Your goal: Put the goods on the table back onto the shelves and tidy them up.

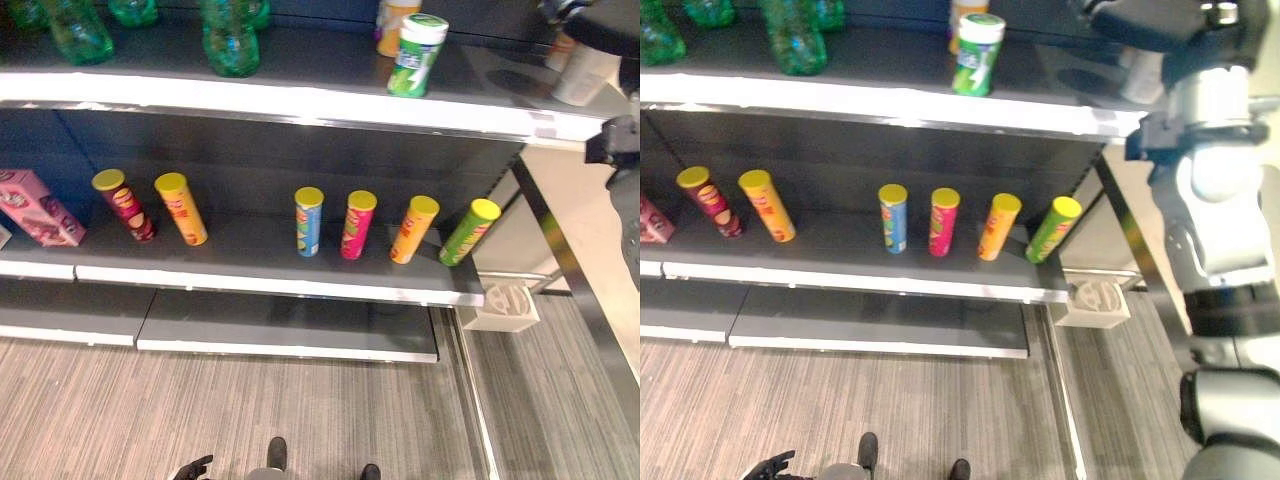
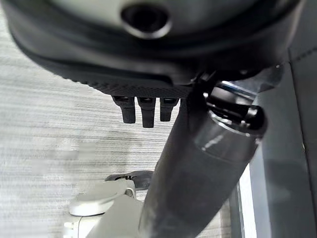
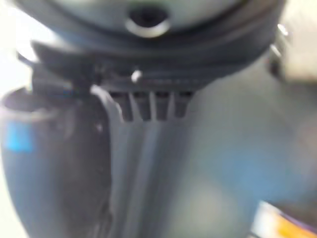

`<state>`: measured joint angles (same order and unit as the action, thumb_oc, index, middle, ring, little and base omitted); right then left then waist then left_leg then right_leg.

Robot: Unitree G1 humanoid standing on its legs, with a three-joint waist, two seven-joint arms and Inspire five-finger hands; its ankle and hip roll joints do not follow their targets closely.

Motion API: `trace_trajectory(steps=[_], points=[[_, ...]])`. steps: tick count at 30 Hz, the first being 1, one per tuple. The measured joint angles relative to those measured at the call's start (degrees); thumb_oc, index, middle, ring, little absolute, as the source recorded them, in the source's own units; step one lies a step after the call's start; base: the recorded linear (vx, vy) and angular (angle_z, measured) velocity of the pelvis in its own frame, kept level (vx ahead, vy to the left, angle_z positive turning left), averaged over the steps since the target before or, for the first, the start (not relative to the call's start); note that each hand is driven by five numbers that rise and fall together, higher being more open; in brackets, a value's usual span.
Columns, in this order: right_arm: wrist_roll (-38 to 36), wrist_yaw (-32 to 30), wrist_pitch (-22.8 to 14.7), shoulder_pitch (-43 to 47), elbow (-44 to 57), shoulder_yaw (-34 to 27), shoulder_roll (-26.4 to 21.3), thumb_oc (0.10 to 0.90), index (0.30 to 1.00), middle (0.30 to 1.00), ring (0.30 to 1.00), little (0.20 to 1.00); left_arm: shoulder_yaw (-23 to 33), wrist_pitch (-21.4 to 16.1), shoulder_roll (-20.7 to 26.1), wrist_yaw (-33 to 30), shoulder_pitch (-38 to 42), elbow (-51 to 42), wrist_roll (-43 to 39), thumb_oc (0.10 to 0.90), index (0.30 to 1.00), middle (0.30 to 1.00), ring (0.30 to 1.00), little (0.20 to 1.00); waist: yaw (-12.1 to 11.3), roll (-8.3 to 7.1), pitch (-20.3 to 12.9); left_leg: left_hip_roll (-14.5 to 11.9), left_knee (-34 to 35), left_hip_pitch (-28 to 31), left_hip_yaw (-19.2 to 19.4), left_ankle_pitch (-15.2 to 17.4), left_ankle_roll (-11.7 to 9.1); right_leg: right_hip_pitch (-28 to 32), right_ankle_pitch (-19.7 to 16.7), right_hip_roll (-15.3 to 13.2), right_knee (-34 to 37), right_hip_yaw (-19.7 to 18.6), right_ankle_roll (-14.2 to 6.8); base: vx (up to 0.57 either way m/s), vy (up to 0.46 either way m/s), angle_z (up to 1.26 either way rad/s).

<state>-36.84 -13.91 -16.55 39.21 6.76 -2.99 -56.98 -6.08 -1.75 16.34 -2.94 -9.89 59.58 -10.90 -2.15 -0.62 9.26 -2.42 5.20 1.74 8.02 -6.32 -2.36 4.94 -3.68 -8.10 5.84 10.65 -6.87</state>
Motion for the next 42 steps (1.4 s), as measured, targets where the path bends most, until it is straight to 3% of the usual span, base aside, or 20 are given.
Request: trace_trajectory(steps=[6,13,15,16,17,22,24,25,26,28,29,31,33,34,35,36,37,38,41,42], points=[[0.0,-1.8,-4.7,-2.3,2.2,-7.1,0.0,0.800,0.900,0.900,0.900,0.900,-0.1,-0.2,-1.0,0.9,0.9,-2.8,1.6,0.800,0.900,0.900,0.900,0.900,3.6,3.02,-2.3,-2.5,0.0,1.5,3.3,0.6,-1.3,-0.9,-0.2,2.4,0.0,-3.3,0.1,-0.02,-0.058,-0.35],[2.7,-1.3,-5.9,-11.0,8.6,-13.0,0.1,0.800,0.900,0.900,0.900,0.900,-0.2,-0.2,-0.9,1.2,0.7,-4.0,2.2,0.800,0.900,0.900,0.900,0.900,5.7,-0.56,-3.7,-5.0,-0.1,2.8,5.9,0.5,-2.9,-2.4,-1.0,5.2,0.0,-6.4,1.4,-0.06,-0.047,-0.36],[2.9,-1.2,-6.8,-11.1,9.2,-12.9,3.6,0.800,0.900,0.900,0.900,0.900,-0.7,-0.6,0.5,1.0,1.5,-4.6,2.0,0.800,0.900,0.900,0.900,0.900,4.3,-4.00,-2.9,-3.5,-6.2,-0.4,-2.1,2.3,-1.1,-4.9,-2.6,4.7,-1.1,-11.4,3.4,-0.06,0.126,-1.27],[2.9,-0.7,-6.4,-11.1,9.1,-12.6,5.6,0.800,0.900,0.900,0.900,0.900,-0.9,-0.5,-0.2,1.1,2.9,-4.2,1.9,0.800,0.900,0.900,0.900,0.900,2.0,-5.09,-2.5,1.3,-5.3,-2.2,-17.8,6.7,1.2,-8.3,-4.5,3.6,-0.5,-16.2,3.1,0.02,0.190,-1.76],[3.0,-0.6,-5.8,-11.5,9.0,-12.8,6.6,0.800,0.900,0.900,0.900,0.900,-1.0,-0.4,-1.3,1.3,3.5,-3.8,1.8,0.800,0.900,0.900,0.900,0.900,2.9,-3.74,-1.9,1.9,-3.3,-1.3,-19.6,5.2,-0.2,-8.7,-4.8,3.9,-0.5,-16.8,2.5,0.04,0.333,-1.48],[5.3,-1.4,-4.2,-17.1,9.4,-14.5,8.9,0.800,0.900,0.900,0.900,0.900,-2.8,-0.4,-1.3,2.3,2.7,-3.4,2.0,0.800,0.900,0.900,0.900,0.900,5.4,-1.40,-1.2,5.1,0.3,1.5,-8.9,4.6,4.4,-11.0,0.5,-1.4,-0.8,-15.5,-3.7,-0.02,0.238,-0.90],[5.5,-2.6,-3.6,-20.4,9.2,-15.2,9.1,0.800,0.900,0.900,0.900,0.900,-2.6,-0.4,0.3,2.3,2.1,-3.4,2.1,0.800,0.900,0.900,0.900,0.900,7.8,-2.19,-0.7,6.8,0.0,2.7,-6.3,4.7,4.9,-13.4,-4.9,-2.3,-6.2,-15.5,-6.9,-0.02,0.138,-0.75],[5.8,-2.6,-3.1,-21.1,9.1,-15.1,9.0,0.800,0.900,0.900,0.900,0.900,-2.4,-0.4,0.7,2.2,1.9,-3.2,2.1,0.800,0.900,0.900,0.900,0.900,7.9,-2.42,-0.3,7.1,-0.1,3.3,-4.3,5.1,5.0,-15.2,-7.8,-1.7,-7.6,-15.3,-4.9,0.04,0.030,-1.16],[6.5,-2.7,-2.9,-21.5,8.7,-13.9,9.7,0.800,0.900,0.900,0.900,0.900,-1.9,-0.4,1.0,2.2,1.6,-3.3,2.1,0.800,0.900,0.900,0.900,0.900,7.3,-2.23,-0.1,6.4,-0.1,3.2,-1.2,5.2,5.1,-17.4,-11.2,-0.4,-7.8,-13.0,-5.6,0.03,-0.050,-1.28],[8.3,-2.6,-1.5,-23.6,5.8,-12.7,10.1,0.800,0.900,0.900,0.900,0.900,-1.8,-0.2,1.8,2.3,1.5,-3.2,2.2,0.800,0.900,0.900,0.900,0.900,7.7,-2.02,0.4,4.7,-0.2,3.4,1.9,5.0,4.9,-16.0,-10.1,-2.6,-4.7,-1.5,-5.3,0.02,-0.088,-0.89],[9.3,-2.7,0.1,-23.6,2.2,-13.1,10.0,0.800,0.900,0.900,0.900,0.900,-1.6,-0.5,1.8,2.3,2.6,-4.1,2.2,0.800,0.900,0.900,0.900,0.900,6.4,-1.37,0.8,3.2,-0.2,3.5,3.4,5.0,4.9,-13.3,-10.0,-5.8,-3.4,4.9,-5.3,0.02,-0.131,-0.56],[11.7,-2.6,2.6,-23.4,-1.8,-12.8,7.5,0.800,0.900,0.900,0.900,0.900,-1.6,-0.5,2.0,2.3,4.9,-4.4,2.2,0.800,0.900,0.900,0.900,0.900,4.0,-0.36,1.8,0.7,-0.2,3.5,4.9,4.7,4.0,-7.6,-9.4,-11.5,-1.2,8.0,-6.9,0.06,-0.211,-0.67],[14.2,-2.4,3.2,-23.0,-6.1,-11.1,5.0,0.800,0.900,0.900,0.900,0.900,0.0,-0.4,4.5,2.3,4.3,-6.2,2.2,0.800,0.900,0.900,0.900,0.900,2.5,-3.45,2.9,-0.2,-0.1,3.9,5.6,3.7,-0.4,-1.4,-10.6,-14.9,-0.1,11.3,-7.6,0.17,-0.420,-0.38],[14.3,-1.8,5.3,-22.6,-12.0,-9.5,2.9,0.800,0.900,0.900,0.900,0.900,1.8,-0.1,4.5,2.0,4.2,-5.8,2.1,0.800,0.900,0.900,0.900,0.900,0.9,-3.42,2.7,-3.5,-0.1,5.1,6.4,3.1,-3.6,0.4,-5.9,-10.8,-0.3,13.0,-7.0,0.25,-0.594,-0.27],[13.9,-1.5,8.6,-23.6,-13.8,-9.4,1.0,0.800,0.900,0.900,0.900,0.900,2.3,-0.4,2.8,2.4,1.2,-6.3,2.1,0.800,0.900,0.900,0.900,0.900,0.6,-1.04,1.4,-8.8,-0.2,5.3,7.1,1.4,-5.6,0.2,-4.0,-4.9,-0.3,12.4,-4.3,0.22,-0.586,-0.31],[13.7,-1.2,7.8,-23.3,-16.6,-9.3,0.4,0.800,0.900,0.900,0.900,0.900,2.3,-0.2,0.6,2.5,-0.1,-5.8,2.0,0.800,0.900,0.900,0.900,0.900,2.7,-0.53,1.1,-11.7,-2.2,5.0,5.1,-0.5,-8.0,1.7,-2.4,-2.2,-0.3,12.9,-2.8,0.19,-0.597,-0.16],[12.8,-0.6,9.5,-24.0,-18.8,-8.9,-2.8,0.800,0.900,0.900,0.900,0.900,2.0,-0.7,0.2,2.8,-0.6,-5.7,1.3,0.800,0.900,0.900,0.900,0.900,2.9,-0.63,0.2,-15.3,-6.7,2.6,4.1,-1.5,-7.8,1.8,-0.1,1.4,-0.3,12.6,-1.1,0.08,-0.580,-0.01],[12.5,0.0,8.6,-22.2,-15.5,-10.3,-5.6,0.800,0.900,0.900,0.900,0.900,1.7,-0.4,0.6,3.4,0.8,-5.8,1.4,0.800,0.900,0.900,0.900,0.900,3.0,-0.86,0.2,-19.5,-7.2,0.5,3.6,-10.1,-7.3,1.3,1.0,6.1,-0.4,12.7,3.2,0.04,-0.663,-0.04],[9.0,0.1,6.7,-21.4,-15.0,-8.7,-5.5,0.800,0.900,0.900,0.900,0.900,1.7,-0.2,1.3,3.3,2.0,-6.9,0.0,0.800,0.900,0.900,0.900,0.900,4.3,-1.25,0.5,-21.7,-16.1,-9.4,-5.0,-17.6,-9.4,-1.1,5.0,8.9,-3.8,14.1,8.9,0.03,-0.331,0.50],[7.0,0.8,6.9,-21.2,-14.9,-8.7,-5.1,0.800,0.900,0.900,0.900,0.900,1.8,-0.3,2.3,3.5,2.8,-8.6,-0.4,0.800,0.900,0.900,0.900,0.900,3.9,-3.34,1.8,-21.0,-22.6,-14.5,-5.8,-16.9,-10.1,-0.1,4.6,8.4,-2.1,14.3,9.8,0.07,-0.017,0.33]])
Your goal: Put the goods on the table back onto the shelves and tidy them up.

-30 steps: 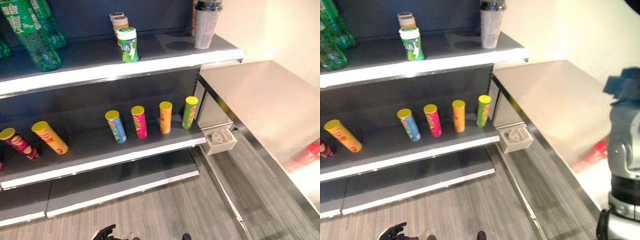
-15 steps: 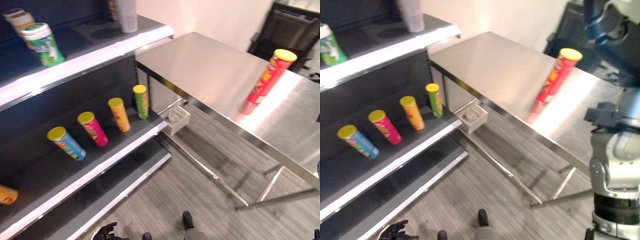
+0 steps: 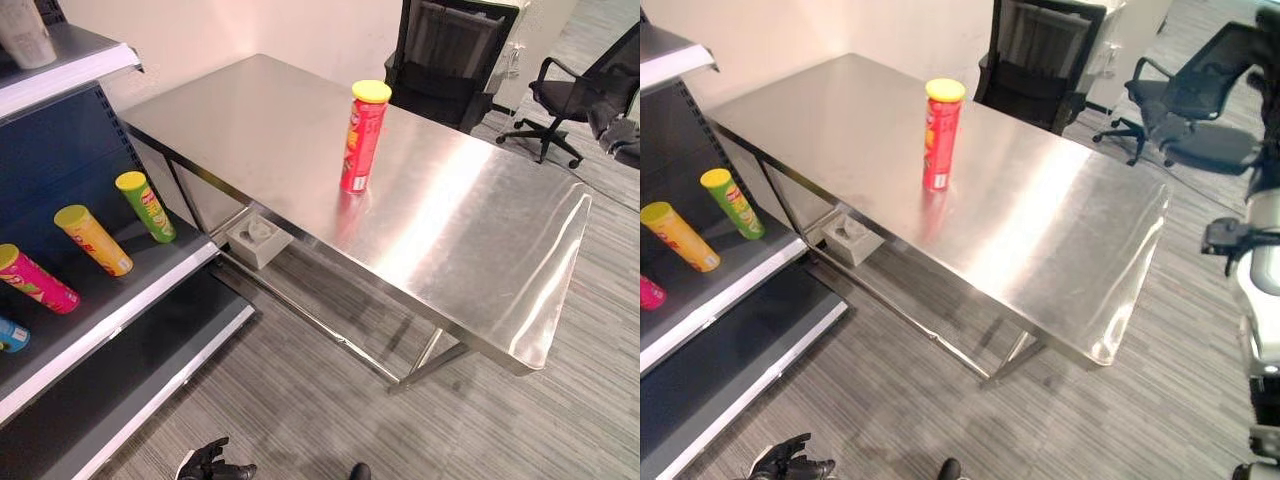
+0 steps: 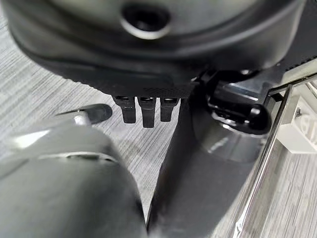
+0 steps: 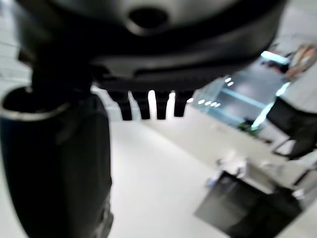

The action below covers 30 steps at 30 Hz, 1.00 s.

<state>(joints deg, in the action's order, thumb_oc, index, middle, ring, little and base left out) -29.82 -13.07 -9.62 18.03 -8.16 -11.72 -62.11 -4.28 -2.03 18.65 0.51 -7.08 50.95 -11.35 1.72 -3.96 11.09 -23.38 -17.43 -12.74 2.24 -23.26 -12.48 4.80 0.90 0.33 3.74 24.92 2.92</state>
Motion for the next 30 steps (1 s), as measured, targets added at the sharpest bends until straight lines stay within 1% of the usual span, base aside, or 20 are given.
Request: trace_trajectory(steps=[1,2,3,4,5,6,7,9,10,12,13,16,17,18,19,20,21,24,28,30], points=[[-2.0,1.0,0.3,2.4,0.0,2.4,0.2,0.800,0.900,0.900,0.900,0.900,-0.4,-0.1,-0.1,0.3,0.9,-1.3,-0.9,0.800,0.900,0.900,0.900,0.900,-3.0,-2.36,1.2,6.9,3.8,1.4,-0.3,8.9,0.1,0.4,-0.9,-1.7,0.9,-1.0,0.4,0.13,0.053,0.04],[-2.7,2.2,0.1,5.1,0.2,4.7,0.2,0.800,0.900,0.900,0.900,0.900,-2.1,-0.1,-1.0,0.4,1.1,-1.6,-0.9,0.800,0.900,0.900,0.900,0.900,-4.4,-1.43,1.2,13.1,12.3,3.2,-0.3,13.3,1.5,0.8,-0.9,-1.1,1.5,-0.8,0.2,0.15,0.113,-0.21],[-3.5,2.4,0.1,6.1,-1.1,6.7,1.0,0.800,0.900,0.900,0.900,0.900,-2.4,-0.1,-1.1,0.4,1.8,-0.8,-1.1,0.800,0.900,0.900,0.900,0.900,-5.4,-0.58,1.8,18.2,18.7,2.3,0.4,14.4,3.4,0.9,0.4,-0.2,1.5,-1.0,-1.7,0.26,0.237,0.00],[-3.7,2.3,0.0,8.5,-4.2,9.5,1.8,0.800,0.900,0.900,0.900,0.900,-2.5,-0.3,-1.0,0.4,2.7,-0.8,-1.2,0.800,0.900,0.900,0.900,0.900,-5.8,-0.55,2.3,19.4,21.8,-0.3,0.2,14.3,3.4,0.6,1.3,0.2,1.6,-2.0,-2.8,0.31,0.319,-0.64],[-4.2,2.3,0.6,10.4,-5.0,14.1,3.3,0.800,0.900,0.900,0.900,0.900,-3.9,0.0,-1.1,0.3,4.7,-0.5,-0.8,0.800,0.900,0.900,0.900,0.900,-7.0,1.18,2.8,22.1,22.9,0.5,0.7,16.6,7.2,1.8,1.8,1.2,1.5,-4.1,-3.5,0.45,0.545,-1.11],[-4.2,2.6,1.2,10.3,-1.3,14.2,4.9,0.800,0.900,0.900,0.900,0.900,-4.1,0.5,-1.3,0.4,2.7,1.3,-0.3,0.800,0.900,0.900,0.900,0.900,-3.6,2.39,2.3,24.7,23.1,8.4,4.5,17.1,12.1,5.3,2.9,0.6,1.5,-4.8,-3.8,0.38,0.583,-1.15],[-4.3,1.6,1.2,8.5,3.7,11.7,6.6,0.800,0.900,0.900,0.900,0.900,-4.0,0.6,-1.6,0.2,3.5,6.5,-0.3,0.800,0.900,0.900,0.900,0.900,-0.9,3.29,2.4,26.1,22.7,12.6,4.6,16.5,17.3,6.2,3.2,-1.8,-4.1,-5.0,-4.4,0.30,0.593,-0.74],[-4.6,1.5,0.4,8.7,7.0,9.1,9.3,0.800,0.900,0.900,0.900,0.900,-1.1,0.4,-1.0,-0.1,3.1,7.5,-0.3,0.800,0.900,0.900,0.900,0.900,-2.0,3.60,2.1,27.5,22.7,16.6,3.4,16.9,17.7,1.3,4.8,-7.1,-21.1,-5.0,-6.9,0.09,0.323,-0.43],[-4.9,2.1,0.0,10.5,7.2,10.1,6.7,0.800,0.900,0.900,0.900,0.900,-1.2,0.3,0.1,-0.1,3.4,6.4,0.2,0.800,0.900,0.900,0.900,0.900,-3.7,3.11,1.7,28.5,22.6,16.4,1.2,17.5,17.1,-1.7,8.2,-10.2,-18.2,-4.9,-11.5,0.01,0.143,-0.24],[-5.0,3.0,0.0,12.0,7.0,11.1,5.0,0.800,0.900,0.900,0.900,0.900,-1.2,0.4,0.5,-0.1,4.2,6.3,0.3,0.800,0.900,0.900,0.900,0.900,-4.0,2.96,1.6,29.3,22.6,15.8,0.9,17.6,17.0,-1.2,4.7,-11.0,-5.5,-4.9,-13.0,0.01,0.060,0.11],[-5.2,4.2,0.1,12.2,6.3,12.5,3.9,0.800,0.900,0.900,0.900,0.900,-1.2,0.4,0.8,-0.1,3.9,5.2,0.3,0.800,0.900,0.900,0.900,0.900,-4.3,2.83,1.6,29.3,22.6,16.2,0.8,18.1,16.1,-1.2,-1.3,-10.8,1.1,-4.9,-12.7,0.01,0.011,0.40],[-5.2,5.5,0.2,12.4,5.2,15.0,3.8,0.800,0.900,0.900,0.900,0.900,-1.2,0.4,0.9,0.1,3.2,4.4,0.4,0.800,0.900,0.900,0.900,0.900,-5.4,1.87,1.5,29.7,22.6,18.2,0.6,19.1,14.7,-1.7,-8.4,-10.6,2.0,-4.8,-10.4,0.01,-0.007,0.33],[-5.2,5.6,0.2,12.6,4.4,16.2,3.8,0.800,0.900,0.900,0.900,0.900,-1.2,0.4,1.2,0.1,2.6,3.9,0.4,0.800,0.900,0.900,0.900,0.900,-6.2,0.43,1.3,30.6,21.4,18.5,0.7,19.9,13.5,-1.7,-11.8,-11.0,2.0,-4.8,-9.1,0.01,-0.024,0.22],[-5.2,5.6,0.3,13.1,3.3,17.6,4.0,0.800,0.900,0.900,0.900,0.900,-1.1,0.4,1.7,0.1,2.4,3.9,0.4,0.800,0.900,0.900,0.900,0.900,-7.4,-1.95,1.7,32.2,16.7,17.2,1.2,21.7,10.8,-0.9,-12.4,-12.9,1.8,-4.0,-7.7,0.00,-0.041,0.17],[-5.2,6.2,1.1,14.7,1.8,19.1,4.5,0.800,0.900,0.900,0.900,0.900,-1.0,0.4,2.2,0.4,2.4,3.6,0.4,0.800,0.900,0.900,0.900,0.900,-8.8,-5.69,2.8,31.6,7.9,9.6,4.0,26.3,15.0,-0.5,-12.4,-16.3,1.6,-7.1,-7.6,0.00,-0.046,0.36],[-5.2,6.7,1.4,15.4,1.8,19.6,2.8,0.800,0.900,0.900,0.900,0.900,-1.7,0.5,1.6,0.4,1.4,2.8,0.4,0.800,0.900,0.900,0.900,0.900,-8.1,-3.20,2.0,24.8,19.3,10.5,5.6,21.2,14.8,0.0,-11.2,-13.5,1.6,-7.6,-10.1,0.01,-0.053,0.30],[-5.2,6.5,1.1,16.0,1.5,19.6,3.4,0.800,0.900,0.900,0.900,0.900,-1.8,0.5,2.1,0.3,0.9,2.7,0.4,0.800,0.900,0.900,0.900,0.900,-8.5,-4.14,2.3,24.0,22.3,12.1,6.5,17.7,14.4,0.7,-9.0,-14.0,1.6,-8.0,-12.9,0.01,-0.045,0.17],[-5.3,8.1,1.6,17.3,3.9,20.2,4.1,0.800,0.900,0.900,0.900,0.900,-0.5,0.6,2.4,0.1,0.5,2.9,0.4,0.800,0.900,0.900,0.900,0.900,-10.4,-4.95,2.3,24.6,22.5,12.2,6.4,17.9,13.9,1.1,-8.9,-14.5,1.6,-4.8,-13.9,0.03,-0.083,0.07],[-5.3,8.2,1.6,17.3,4.5,19.3,4.2,0.800,0.900,0.900,0.900,0.900,0.1,0.6,2.4,0.0,-0.5,3.0,0.7,0.800,0.900,0.900,0.900,0.900,-10.3,-4.72,2.4,24.4,22.5,13.8,6.5,18.1,13.6,2.6,-7.7,-14.1,1.6,-4.7,-15.3,0.02,-0.057,-0.05],[-5.3,8.0,1.5,17.3,4.5,17.3,4.2,0.800,0.900,0.900,0.900,0.900,0.4,0.6,2.1,0.1,-1.4,2.9,0.7,0.800,0.900,0.900,0.900,0.900,-9.9,-4.62,2.4,24.4,22.5,13.8,6.7,17.9,12.9,2.5,-6.4,-14.0,1.6,-4.7,-14.0,0.01,-0.050,-0.10]])
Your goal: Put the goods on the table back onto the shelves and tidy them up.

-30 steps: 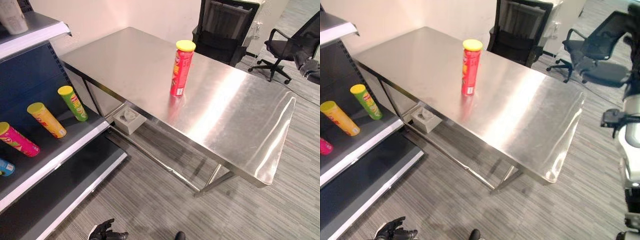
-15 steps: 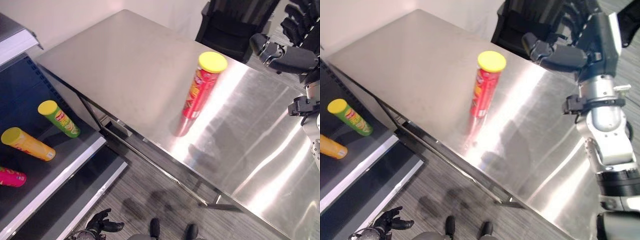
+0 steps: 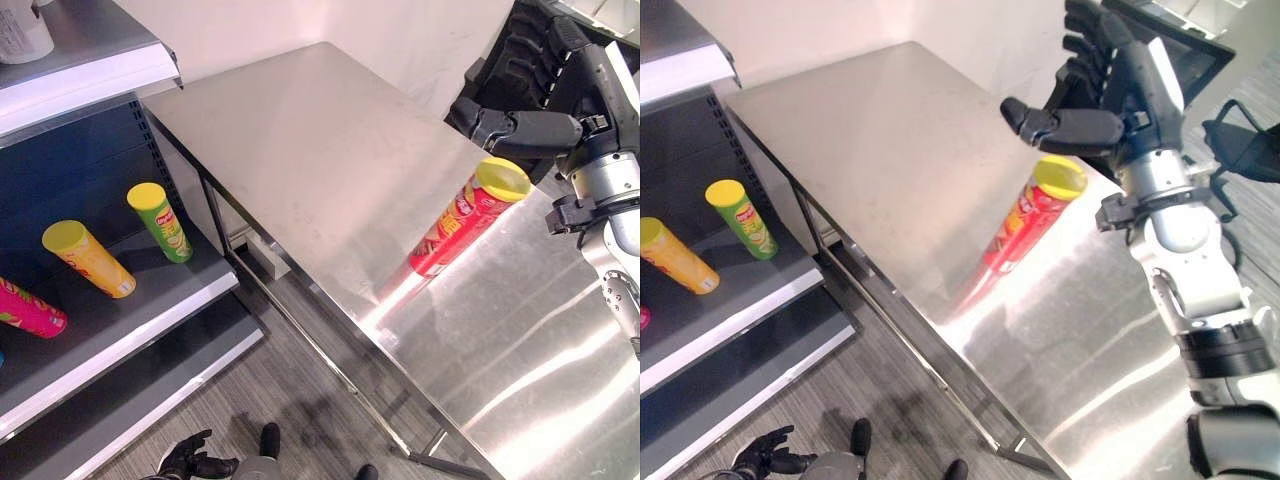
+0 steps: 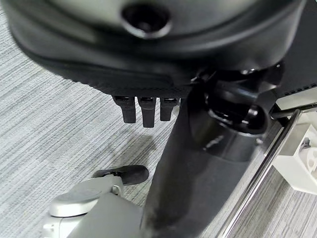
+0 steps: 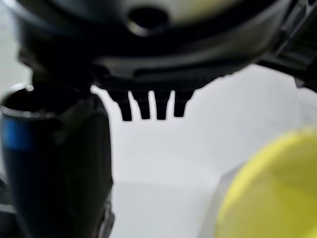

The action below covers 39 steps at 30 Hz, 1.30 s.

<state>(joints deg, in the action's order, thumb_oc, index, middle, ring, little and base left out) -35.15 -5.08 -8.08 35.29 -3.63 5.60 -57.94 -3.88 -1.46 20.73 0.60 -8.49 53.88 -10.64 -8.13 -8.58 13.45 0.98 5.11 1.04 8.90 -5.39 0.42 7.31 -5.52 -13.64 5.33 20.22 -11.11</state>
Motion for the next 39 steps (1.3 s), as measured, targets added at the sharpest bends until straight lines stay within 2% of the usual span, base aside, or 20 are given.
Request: trace_trajectory(steps=[2,3,11,16,21,33,39], points=[[0.0,-0.2,0.0,-0.2,0.1,-1.1,0.0,0.800,0.900,0.900,0.900,0.900,0.2,0.0,-0.1,0.0,-0.3,0.0,0.0,0.800,0.900,0.900,0.900,0.900,0.2,0.00,0.0,0.0,0.0,0.0,0.0,0.1,-0.4,0.0,0.8,0.0,0.0,0.0,0.2,0.01,-0.039,-0.01],[0.1,-0.3,-0.2,-2.1,1.0,-3.9,0.1,0.800,0.900,0.900,0.900,0.900,0.3,0.0,-0.3,0.0,-0.6,0.0,0.0,0.800,0.900,0.900,0.900,0.900,0.5,0.37,-0.1,-0.4,0.0,-0.2,-0.2,-0.3,-0.9,0.0,1.2,0.4,0.0,0.1,0.6,0.01,-0.041,0.03],[-0.1,0.8,-0.7,-5.2,4.6,-6.0,0.0,0.800,0.900,0.900,0.900,0.900,0.2,0.4,-1.4,0.1,-2.5,0.0,1.1,0.800,0.900,0.900,0.900,0.900,2.5,2.52,-1.6,-1.9,0.0,-0.2,-0.2,-1.1,-1.4,-0.1,1.2,1.9,0.0,0.0,1.3,0.00,-0.031,-0.01],[-0.2,3.9,-0.6,-9.9,6.9,-5.5,0.1,0.800,0.900,0.900,0.900,0.900,0.1,0.4,-1.3,0.1,-2.4,-0.1,1.9,0.800,0.900,0.900,0.900,0.900,2.7,2.32,-1.9,-2.2,0.0,0.0,-0.1,-1.3,-1.6,-0.1,1.3,2.2,0.0,0.0,1.5,0.00,-0.008,0.00],[0.1,6.3,0.7,-10.4,6.7,-0.7,0.0,0.800,0.900,0.900,0.900,0.900,0.1,0.4,-1.2,0.2,-2.4,0.1,2.4,0.800,0.900,0.900,0.900,0.900,2.6,2.12,-2.4,-2.5,0.0,0.0,0.0,-1.4,-1.8,0.0,1.4,2.5,0.0,-0.1,1.7,0.00,-0.003,-0.01],[1.8,7.3,1.5,-10.3,5.8,1.5,0.0,0.800,0.900,0.900,0.900,0.900,0.1,0.4,-0.8,0.2,-2.5,0.1,4.0,0.800,0.900,0.900,0.900,0.900,2.4,1.53,-2.9,-2.9,0.0,-0.2,-0.2,-1.2,-2.2,-0.1,1.2,2.9,0.0,0.0,1.9,0.00,0.000,0.00],[3.7,7.5,3.2,-9.5,-0.1,5.8,-2.2,0.800,0.900,0.900,0.900,0.900,0.0,0.3,-0.1,0.2,-2.5,0.2,4.0,0.800,0.900,0.900,0.900,0.900,2.1,0.47,-3.5,-2.9,0.0,-0.5,-0.3,-1.2,-2.2,-0.3,1.3,2.9,0.0,0.1,2.0,0.00,0.000,0.00]])
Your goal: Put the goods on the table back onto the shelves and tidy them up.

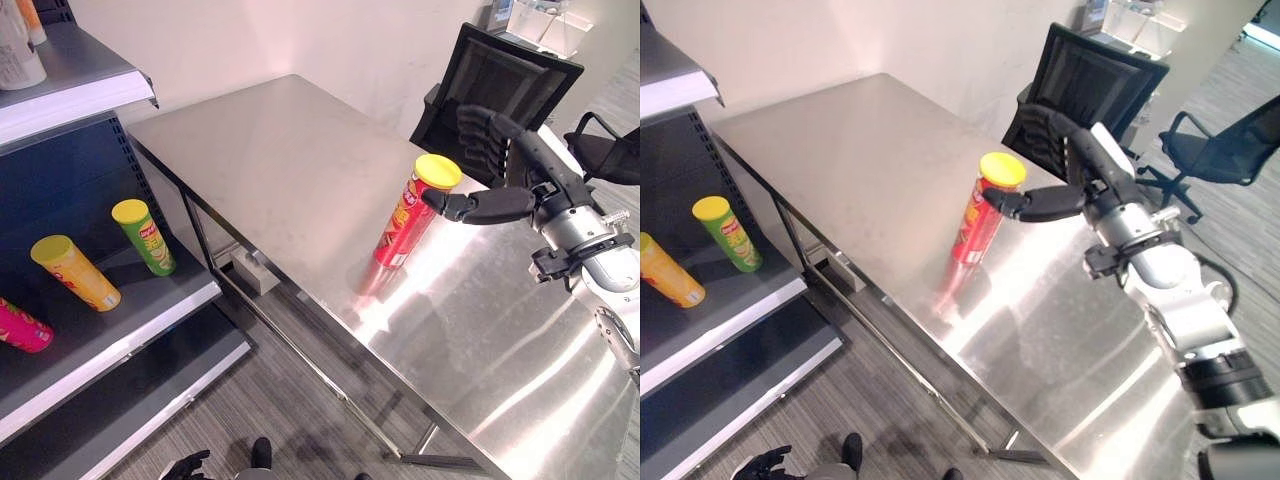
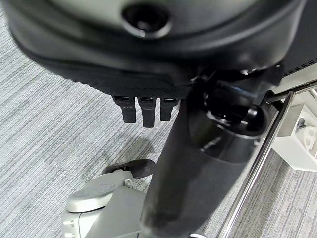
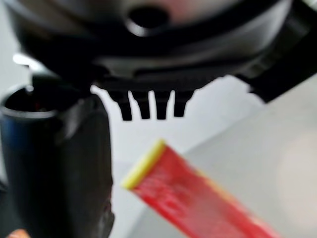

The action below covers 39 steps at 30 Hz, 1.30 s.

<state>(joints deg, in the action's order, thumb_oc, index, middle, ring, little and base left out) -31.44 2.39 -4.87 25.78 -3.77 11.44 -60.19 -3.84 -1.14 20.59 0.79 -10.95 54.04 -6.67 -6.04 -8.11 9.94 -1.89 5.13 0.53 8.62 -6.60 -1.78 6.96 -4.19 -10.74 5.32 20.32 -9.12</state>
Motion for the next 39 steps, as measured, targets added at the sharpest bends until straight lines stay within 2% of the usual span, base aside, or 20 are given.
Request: trace_trajectory(steps=[7,13,15,24,30,39], points=[[0.3,0.4,0.7,1.5,-2.9,5.3,-1.5,0.800,0.900,0.900,0.900,0.900,-0.1,-0.1,0.0,0.0,0.1,0.0,0.0,0.800,0.900,0.900,0.900,0.900,-0.5,-0.03,0.0,-0.1,0.0,-0.2,0.0,0.0,0.0,-0.2,0.0,0.1,0.0,0.0,0.1,0.00,0.000,0.00],[0.2,1.2,0.7,1.7,-2.9,6.4,-1.5,0.800,0.900,0.900,0.900,0.900,-0.4,-0.2,0.0,0.0,0.1,0.0,0.0,0.800,0.900,0.900,0.900,0.900,-1.2,-0.09,0.1,-0.1,0.0,-0.5,-0.1,-0.2,0.3,-0.4,0.1,0.1,0.0,0.1,0.1,0.00,0.000,0.00],[0.1,1.2,0.8,4.0,-4.9,8.6,-1.5,0.800,0.900,0.900,0.900,0.900,-0.4,-0.3,0.2,0.0,0.2,0.1,0.0,0.800,0.900,0.900,0.900,0.900,-1.2,-0.46,0.2,-0.1,0.0,-0.7,-0.3,0.0,0.0,-0.5,0.1,0.1,0.0,0.2,0.1,0.01,0.001,0.04],[-0.5,1.1,1.8,8.3,-9.3,10.1,-1.2,0.800,0.900,0.900,0.900,0.900,-0.4,-0.4,0.7,-0.2,0.5,0.1,-0.3,0.800,0.900,0.900,0.900,0.900,-1.7,-1.77,0.9,-0.1,0.0,-1.2,-1.2,-0.3,0.1,-0.6,0.2,0.2,0.0,1.4,0.0,0.00,0.002,0.04],[-1.8,1.1,2.1,10.0,-9.4,11.0,-1.2,0.800,0.900,0.900,0.900,0.900,-0.4,-0.4,0.8,-0.2,0.5,0.1,-0.6,0.800,0.900,0.900,0.900,0.900,-1.8,-1.78,0.9,-0.1,0.0,-1.3,-1.2,-0.3,0.1,-0.7,0.2,0.2,0.0,1.4,0.0,0.00,0.000,0.00],[-3.6,1.2,2.2,14.6,-9.6,16.0,-1.2,0.800,0.900,0.900,0.900,0.900,-0.6,-0.4,0.9,-0.2,0.5,0.1,-0.6,0.800,0.900,0.900,0.900,0.900,-1.4,-1.77,1.0,-0.1,0.0,-1.3,-1.2,-0.3,0.1,-0.7,0.2,0.2,0.0,1.4,0.0,0.00,0.000,0.00]])
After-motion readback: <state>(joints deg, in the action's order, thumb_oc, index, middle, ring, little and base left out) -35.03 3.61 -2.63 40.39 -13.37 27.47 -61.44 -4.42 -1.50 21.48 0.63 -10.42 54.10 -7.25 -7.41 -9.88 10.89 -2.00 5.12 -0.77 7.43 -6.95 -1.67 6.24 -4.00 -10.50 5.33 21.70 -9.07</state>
